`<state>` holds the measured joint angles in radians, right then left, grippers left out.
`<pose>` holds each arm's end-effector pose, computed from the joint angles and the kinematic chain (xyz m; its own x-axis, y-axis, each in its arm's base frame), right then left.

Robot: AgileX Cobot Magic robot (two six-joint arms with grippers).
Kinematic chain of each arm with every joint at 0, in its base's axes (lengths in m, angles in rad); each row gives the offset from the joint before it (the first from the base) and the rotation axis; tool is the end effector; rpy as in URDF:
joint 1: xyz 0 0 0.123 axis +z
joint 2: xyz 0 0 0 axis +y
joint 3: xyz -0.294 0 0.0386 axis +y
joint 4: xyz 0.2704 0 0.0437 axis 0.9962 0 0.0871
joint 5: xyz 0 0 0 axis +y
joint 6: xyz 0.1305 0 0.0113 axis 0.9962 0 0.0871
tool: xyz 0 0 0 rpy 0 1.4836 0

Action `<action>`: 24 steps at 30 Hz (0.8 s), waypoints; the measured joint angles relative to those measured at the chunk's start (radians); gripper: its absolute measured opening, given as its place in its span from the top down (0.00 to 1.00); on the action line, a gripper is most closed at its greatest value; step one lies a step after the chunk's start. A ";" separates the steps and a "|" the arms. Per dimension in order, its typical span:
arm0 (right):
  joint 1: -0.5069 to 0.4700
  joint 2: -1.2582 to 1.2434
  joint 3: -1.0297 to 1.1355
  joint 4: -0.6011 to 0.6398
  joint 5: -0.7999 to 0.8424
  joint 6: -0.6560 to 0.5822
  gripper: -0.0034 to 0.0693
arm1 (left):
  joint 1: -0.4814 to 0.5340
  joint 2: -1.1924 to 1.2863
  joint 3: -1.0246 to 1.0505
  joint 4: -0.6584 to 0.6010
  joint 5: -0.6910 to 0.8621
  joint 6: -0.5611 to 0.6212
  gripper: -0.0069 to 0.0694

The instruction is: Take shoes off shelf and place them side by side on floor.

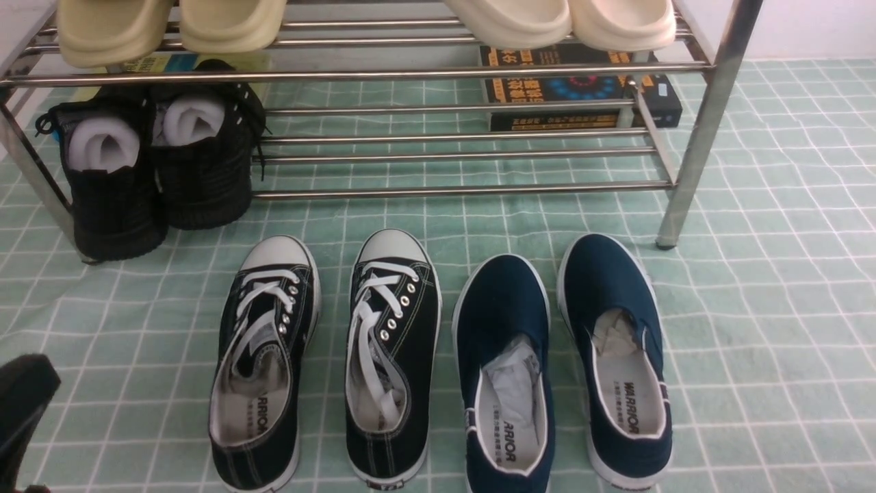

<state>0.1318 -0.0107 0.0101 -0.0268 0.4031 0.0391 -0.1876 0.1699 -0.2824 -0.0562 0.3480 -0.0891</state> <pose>0.0998 0.0118 0.1616 -0.3090 -0.0264 -0.9507 -0.1171 0.9931 0.0105 0.1077 -0.0230 0.2651 -0.1722 -0.1113 -0.9788 0.1826 0.9728 -0.1427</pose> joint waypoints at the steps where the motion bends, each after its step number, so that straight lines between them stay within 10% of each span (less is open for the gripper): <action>1: 0.000 0.000 0.000 0.000 0.000 0.000 0.78 | 0.000 -0.015 0.023 0.034 -0.001 -0.021 0.87; 24: 0.000 0.000 0.000 0.000 -0.001 0.000 0.75 | 0.162 -0.181 0.308 0.190 -0.010 -0.090 0.86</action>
<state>0.1318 -0.0107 0.0101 -0.0268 0.4023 0.0391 -0.0254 -0.0112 0.0256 0.1333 0.3385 -0.1792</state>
